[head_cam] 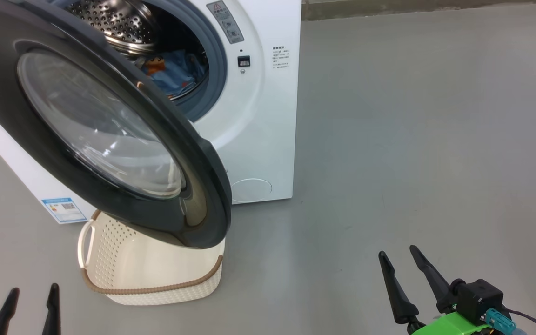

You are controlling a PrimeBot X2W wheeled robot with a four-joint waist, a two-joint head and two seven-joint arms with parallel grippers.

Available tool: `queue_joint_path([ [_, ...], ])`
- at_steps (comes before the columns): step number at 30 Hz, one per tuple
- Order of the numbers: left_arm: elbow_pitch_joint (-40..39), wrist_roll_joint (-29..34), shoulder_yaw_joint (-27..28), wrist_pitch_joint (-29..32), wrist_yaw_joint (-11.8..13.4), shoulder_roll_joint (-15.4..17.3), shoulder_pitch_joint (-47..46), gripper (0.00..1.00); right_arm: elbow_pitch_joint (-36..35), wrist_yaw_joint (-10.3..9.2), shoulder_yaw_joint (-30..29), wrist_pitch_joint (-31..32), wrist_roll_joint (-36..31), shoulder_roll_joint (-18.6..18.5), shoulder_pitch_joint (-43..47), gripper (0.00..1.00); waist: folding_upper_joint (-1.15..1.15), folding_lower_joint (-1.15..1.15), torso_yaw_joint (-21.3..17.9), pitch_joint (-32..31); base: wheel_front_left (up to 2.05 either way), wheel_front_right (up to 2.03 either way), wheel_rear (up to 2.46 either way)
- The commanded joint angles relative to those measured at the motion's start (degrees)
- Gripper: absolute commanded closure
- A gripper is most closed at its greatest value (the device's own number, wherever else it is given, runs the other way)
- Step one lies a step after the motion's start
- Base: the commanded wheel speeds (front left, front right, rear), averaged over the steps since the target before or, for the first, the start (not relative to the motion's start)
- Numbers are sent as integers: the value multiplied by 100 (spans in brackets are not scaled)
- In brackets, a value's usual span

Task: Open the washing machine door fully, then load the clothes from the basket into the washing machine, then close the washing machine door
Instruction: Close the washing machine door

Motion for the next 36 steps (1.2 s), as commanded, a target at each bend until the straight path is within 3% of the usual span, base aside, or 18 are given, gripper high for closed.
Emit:
queue_joint_path([
  [1,-78,14,190,-37,-14,92,-161,0,-128,9,111,-70,-66,3,-83,0,0,0,8,-12,0,0,0],
  [21,-50,-43,121,-37,-14,42,-112,0,-169,9,103,-70,-89,3,-83,0,0,0,45,4,0,0,0],
  [22,-54,-41,117,-37,-14,37,-115,0,-170,9,101,-70,-95,3,-85,11,0,0,54,3,0,0,0],
  [23,-57,-39,119,-37,-14,33,-115,0,-173,9,103,-70,-95,3,-85,61,0,0,59,2,0,0,0],
  [24,-61,-36,121,-37,-14,28,-114,0,-180,9,107,-70,-88,3,-83,100,0,0,63,3,0,0,0],
  [30,-101,-30,130,-37,-14,-15,-94,0,-400,9,102,-70,30,3,-131,100,0,0,92,22,0,0,0],
  [36,-113,-83,98,-37,-14,-23,-78,0,-1217,9,193,-70,153,3,-365,100,0,0,118,65,0,0,0],
])
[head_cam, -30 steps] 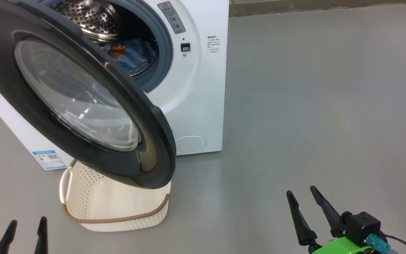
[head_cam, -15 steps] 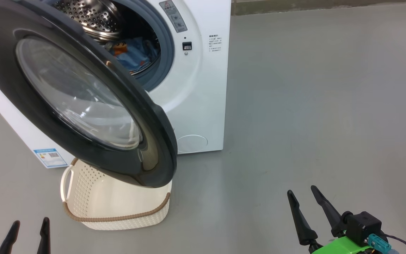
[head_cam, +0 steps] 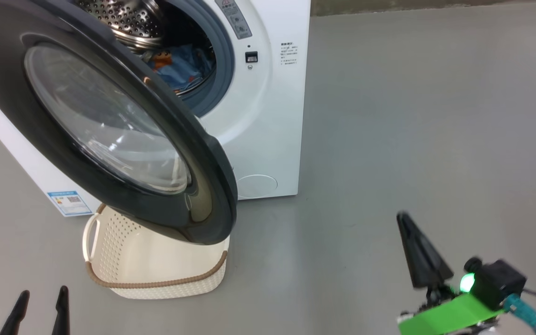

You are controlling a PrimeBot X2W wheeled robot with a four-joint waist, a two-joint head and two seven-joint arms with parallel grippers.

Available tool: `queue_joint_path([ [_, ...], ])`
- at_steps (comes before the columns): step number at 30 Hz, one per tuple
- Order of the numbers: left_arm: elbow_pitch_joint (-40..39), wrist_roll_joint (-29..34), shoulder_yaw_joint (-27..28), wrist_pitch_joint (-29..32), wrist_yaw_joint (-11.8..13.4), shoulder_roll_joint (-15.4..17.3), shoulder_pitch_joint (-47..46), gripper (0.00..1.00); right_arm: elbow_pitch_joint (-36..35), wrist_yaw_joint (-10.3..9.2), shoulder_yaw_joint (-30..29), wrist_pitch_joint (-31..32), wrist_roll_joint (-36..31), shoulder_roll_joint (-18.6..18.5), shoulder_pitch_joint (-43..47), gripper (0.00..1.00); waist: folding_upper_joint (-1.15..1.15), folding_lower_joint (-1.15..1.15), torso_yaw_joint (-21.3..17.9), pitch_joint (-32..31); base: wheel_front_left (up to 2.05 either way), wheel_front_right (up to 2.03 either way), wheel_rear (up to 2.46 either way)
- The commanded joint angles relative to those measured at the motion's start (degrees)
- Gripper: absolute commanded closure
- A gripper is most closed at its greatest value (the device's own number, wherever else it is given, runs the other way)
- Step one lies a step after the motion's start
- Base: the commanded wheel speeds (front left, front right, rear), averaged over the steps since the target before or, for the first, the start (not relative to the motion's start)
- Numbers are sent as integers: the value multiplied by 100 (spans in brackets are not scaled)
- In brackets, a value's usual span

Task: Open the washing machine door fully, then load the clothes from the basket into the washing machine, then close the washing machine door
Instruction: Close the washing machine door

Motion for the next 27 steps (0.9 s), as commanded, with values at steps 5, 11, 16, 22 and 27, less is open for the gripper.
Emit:
queue_joint_path([
  [5,-172,-85,118,-37,-14,88,-105,0,-1109,9,421,-70,137,3,-599,100,0,0,50,42,0,0,0],
  [11,-147,-130,-24,-37,-14,85,-200,0,-1904,9,1243,-70,133,3,-1196,100,0,0,180,66,0,0,0],
  [16,-116,-155,-154,-37,-14,65,-282,0,-2013,9,2024,-70,180,3,-1676,100,0,0,352,64,0,0,0],
  [22,-97,-174,-367,-37,-14,55,-411,0,-1671,9,2978,-70,449,3,-2235,100,0,0,719,77,0,0,0],
  [27,-106,-199,-626,-37,-14,62,-563,0,-806,9,3560,-64,625,3,-2353,100,0,0,1061,199,0,0,0],
])
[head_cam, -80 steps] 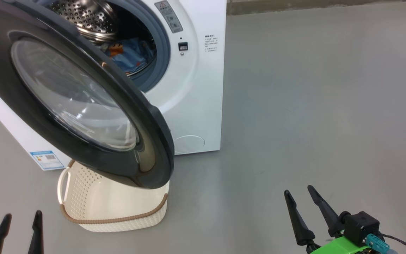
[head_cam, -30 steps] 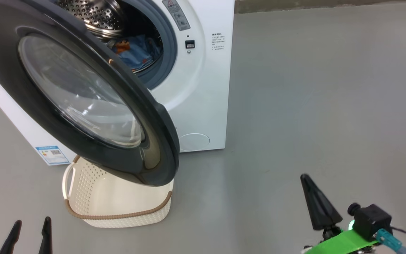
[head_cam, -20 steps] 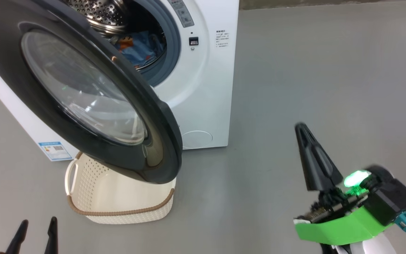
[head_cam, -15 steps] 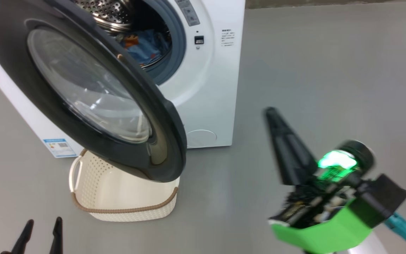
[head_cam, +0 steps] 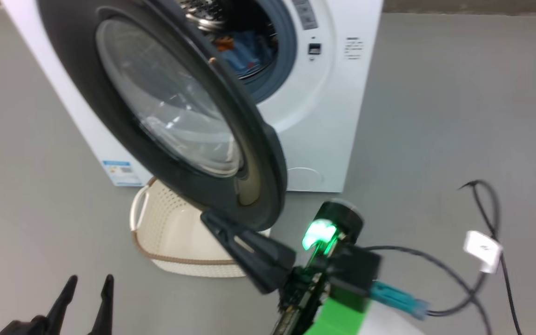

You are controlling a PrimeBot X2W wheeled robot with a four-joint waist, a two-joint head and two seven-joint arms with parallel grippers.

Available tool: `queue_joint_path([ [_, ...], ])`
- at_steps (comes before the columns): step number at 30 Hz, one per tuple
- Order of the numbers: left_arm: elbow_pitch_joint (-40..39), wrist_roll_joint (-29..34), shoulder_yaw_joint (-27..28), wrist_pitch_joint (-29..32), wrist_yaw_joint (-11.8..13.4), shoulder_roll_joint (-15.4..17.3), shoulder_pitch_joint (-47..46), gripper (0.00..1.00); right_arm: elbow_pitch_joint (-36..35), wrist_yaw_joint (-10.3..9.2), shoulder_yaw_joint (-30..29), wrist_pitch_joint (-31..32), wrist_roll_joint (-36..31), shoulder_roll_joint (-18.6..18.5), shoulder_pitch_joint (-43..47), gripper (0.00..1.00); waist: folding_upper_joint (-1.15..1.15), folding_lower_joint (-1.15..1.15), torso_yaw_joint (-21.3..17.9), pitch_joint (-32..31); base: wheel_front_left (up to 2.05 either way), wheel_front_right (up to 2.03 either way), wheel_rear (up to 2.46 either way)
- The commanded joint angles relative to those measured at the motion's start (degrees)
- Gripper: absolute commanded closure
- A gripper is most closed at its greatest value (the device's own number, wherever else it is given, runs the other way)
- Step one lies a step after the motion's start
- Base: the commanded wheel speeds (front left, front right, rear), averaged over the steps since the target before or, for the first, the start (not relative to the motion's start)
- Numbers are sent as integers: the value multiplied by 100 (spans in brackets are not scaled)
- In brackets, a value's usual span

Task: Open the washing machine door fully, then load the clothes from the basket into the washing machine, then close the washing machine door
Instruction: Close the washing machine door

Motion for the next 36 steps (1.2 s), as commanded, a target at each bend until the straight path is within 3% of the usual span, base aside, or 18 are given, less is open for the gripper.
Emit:
queue_joint_path([
  [1,-124,-57,172,-37,-14,102,-316,0,-6,9,126,-22,71,103,-156,100,0,0,249,127,0,0,0],
  [6,-130,-167,-53,-37,-14,153,-526,0,1019,9,452,-20,210,103,-128,100,0,0,514,383,0,0,0],
  [14,-164,-394,-216,-37,-14,251,-874,0,1925,9,107,-25,86,103,-348,100,0,0,748,895,0,0,0],
  [36,-302,-804,-558,-37,-14,385,-1594,0,2067,9,-2039,-27,-710,103,-1139,100,0,0,884,1864,0,0,0],
])
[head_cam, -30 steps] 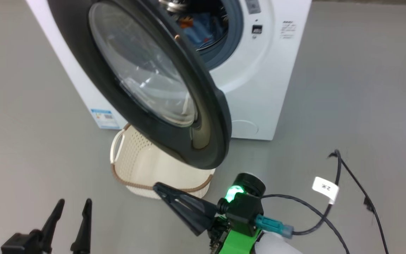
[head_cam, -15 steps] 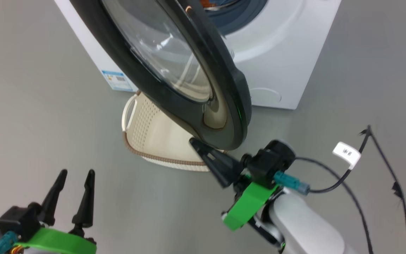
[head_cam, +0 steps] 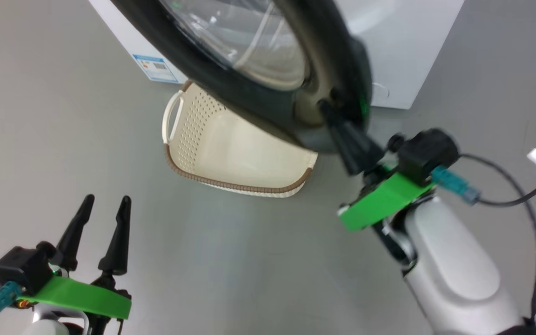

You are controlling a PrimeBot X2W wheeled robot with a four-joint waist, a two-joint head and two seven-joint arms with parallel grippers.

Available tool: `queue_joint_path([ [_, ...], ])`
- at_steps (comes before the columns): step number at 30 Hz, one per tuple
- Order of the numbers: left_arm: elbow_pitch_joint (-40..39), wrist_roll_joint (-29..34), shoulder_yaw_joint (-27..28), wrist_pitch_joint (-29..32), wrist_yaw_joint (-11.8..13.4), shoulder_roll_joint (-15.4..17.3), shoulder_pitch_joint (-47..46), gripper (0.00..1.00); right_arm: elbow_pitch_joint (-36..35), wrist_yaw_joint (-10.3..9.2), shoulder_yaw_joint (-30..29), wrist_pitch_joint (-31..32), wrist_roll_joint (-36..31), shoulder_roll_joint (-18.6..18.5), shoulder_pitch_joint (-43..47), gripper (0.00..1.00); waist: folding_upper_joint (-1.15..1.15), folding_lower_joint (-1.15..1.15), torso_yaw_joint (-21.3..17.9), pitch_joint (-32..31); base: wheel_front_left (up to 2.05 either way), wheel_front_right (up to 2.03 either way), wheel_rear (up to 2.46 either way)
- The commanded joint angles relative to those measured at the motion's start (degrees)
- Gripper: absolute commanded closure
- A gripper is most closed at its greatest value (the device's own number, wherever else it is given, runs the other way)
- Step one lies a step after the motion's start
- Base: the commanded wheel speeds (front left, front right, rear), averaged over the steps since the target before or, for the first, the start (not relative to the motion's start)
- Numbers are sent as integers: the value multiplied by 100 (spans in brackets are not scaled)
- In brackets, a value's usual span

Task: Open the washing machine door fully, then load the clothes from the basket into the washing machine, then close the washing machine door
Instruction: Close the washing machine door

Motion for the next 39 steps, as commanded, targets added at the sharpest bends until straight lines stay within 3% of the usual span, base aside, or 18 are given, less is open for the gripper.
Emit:
queue_joint_path([
  [1,-152,-50,198,-37,-14,232,-193,0,-140,2,-94,-27,-61,106,-186,100,0,0,21,130,0,0,0],
  [23,-351,-355,-272,-37,-14,447,-972,0,762,2,-1238,-27,-884,106,-2414,100,0,0,119,1323,0,0,0],
  [39,-492,-449,-384,-37,-14,512,-1273,0,1074,2,-2055,-27,-1149,106,-3629,100,0,0,101,1764,0,0,0],
])
